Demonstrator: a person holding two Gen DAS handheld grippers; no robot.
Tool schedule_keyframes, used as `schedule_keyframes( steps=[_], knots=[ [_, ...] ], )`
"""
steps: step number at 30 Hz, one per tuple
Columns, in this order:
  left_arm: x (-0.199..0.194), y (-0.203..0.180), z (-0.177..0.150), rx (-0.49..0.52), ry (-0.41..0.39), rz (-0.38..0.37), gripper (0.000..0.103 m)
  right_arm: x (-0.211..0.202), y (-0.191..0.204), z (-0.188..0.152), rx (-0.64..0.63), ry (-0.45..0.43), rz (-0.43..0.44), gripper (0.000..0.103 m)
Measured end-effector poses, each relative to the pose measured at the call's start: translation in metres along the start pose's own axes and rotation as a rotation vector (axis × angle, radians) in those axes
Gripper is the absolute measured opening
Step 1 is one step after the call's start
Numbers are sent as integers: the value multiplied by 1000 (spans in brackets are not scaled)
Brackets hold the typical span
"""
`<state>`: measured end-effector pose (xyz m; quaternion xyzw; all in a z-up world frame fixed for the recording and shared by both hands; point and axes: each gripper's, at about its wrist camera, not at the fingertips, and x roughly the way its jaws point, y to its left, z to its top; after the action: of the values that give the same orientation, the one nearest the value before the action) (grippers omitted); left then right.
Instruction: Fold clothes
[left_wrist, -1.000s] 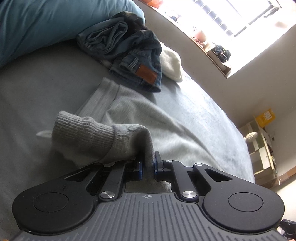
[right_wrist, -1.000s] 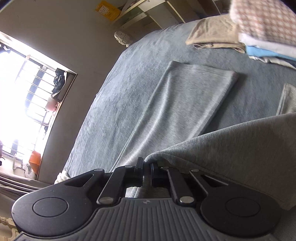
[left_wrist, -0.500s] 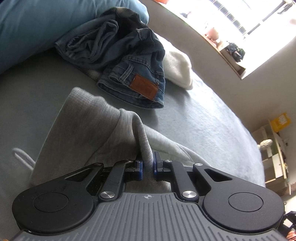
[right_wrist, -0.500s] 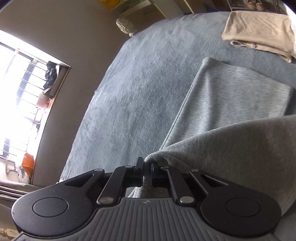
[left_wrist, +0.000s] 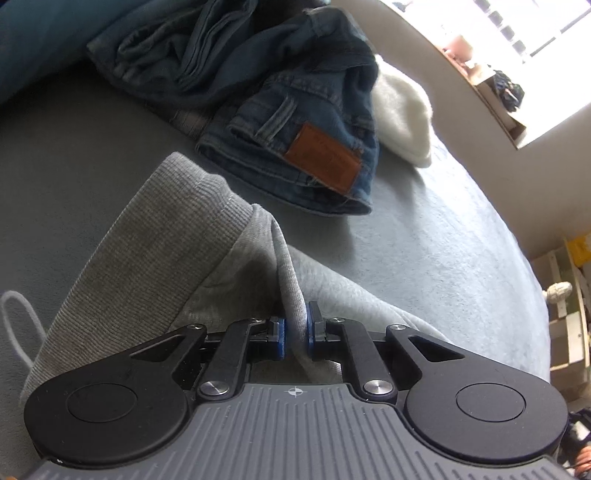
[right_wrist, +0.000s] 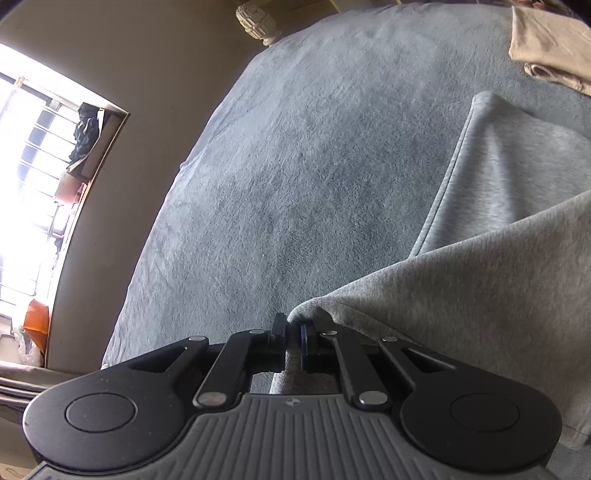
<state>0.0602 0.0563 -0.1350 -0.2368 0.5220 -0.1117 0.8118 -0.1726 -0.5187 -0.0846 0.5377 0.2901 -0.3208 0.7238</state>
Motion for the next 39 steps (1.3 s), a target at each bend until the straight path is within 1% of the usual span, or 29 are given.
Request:
schedule_keyframes(
  steps=[1, 4, 5, 6, 7, 8, 9, 11, 13, 15, 16, 18, 21, 22, 24, 26, 27, 29, 31, 33, 36, 39],
  knots=[
    [1, 3, 2, -25, 9, -3, 16, 6, 0, 0, 13, 7, 9, 8],
    [-8, 7, 7, -91, 3, -41, 38, 22, 0, -2, 57, 33, 24, 14],
    [-13, 7, 9, -99, -14, -50, 51, 25, 1, -3, 69, 46, 28, 24],
    [-20, 6, 10, -105, -40, -61, 60, 27, 3, -6, 72, 60, 33, 39],
    [-27, 6, 11, -110, -67, -72, 62, 29, 4, -8, 76, 73, 38, 44],
    [-34, 7, 10, -109, -71, -82, 66, 30, 6, -10, 80, 86, 43, 52],
    [-41, 8, 7, -106, -69, -92, 68, 32, 8, -13, 83, 99, 48, 55],
    [-55, 10, 3, -100, -65, -112, 72, 35, 10, -17, 90, 127, 58, 59],
    [-69, 13, -2, -94, -61, -132, 75, 34, 11, -24, 94, 162, 71, 59],
    [-84, 15, -7, -89, -57, -152, 77, 29, 14, -35, 72, 202, 130, 59],
    [-91, 16, -9, -86, -55, -162, 77, 27, 17, -43, 47, 242, 181, 59],
    [-96, 23, -23, -79, -10, -130, 77, 23, 22, -61, -5, 325, 281, 59],
    [-99, 40, -49, -97, 52, -62, 77, 23, 24, -104, -79, 511, 392, 59],
    [-100, 46, -58, -102, 73, -40, 77, 22, 19, -121, -85, 574, 404, 59],
    [-98, 59, -73, -149, 93, 4, 77, 22, 9, -155, -95, 693, 422, 59],
    [-93, 71, -84, -208, 93, 43, 77, 22, -9, -188, -67, 766, 405, 59],
    [-90, 75, -88, -230, 85, 54, 77, 23, -20, -201, -37, 783, 393, 60],
    [-84, 79, -95, -257, 58, 52, 77, 26, -40, -223, 34, 787, 384, 60],
    [-78, 82, -100, -288, 33, 30, 78, 30, -60, -245, 105, 790, 375, 61],
    [-72, 83, -101, -314, 5, 11, 82, 36, -74, -263, 166, 784, 375, 63],
    [-65, 85, -101, -355, -57, -24, 87, 46, -87, -280, 236, 751, 389, 66],
    [-57, 89, -97, -394, -106, -61, 89, 55, -92, -286, 312, 689, 440, 67]
  ],
)
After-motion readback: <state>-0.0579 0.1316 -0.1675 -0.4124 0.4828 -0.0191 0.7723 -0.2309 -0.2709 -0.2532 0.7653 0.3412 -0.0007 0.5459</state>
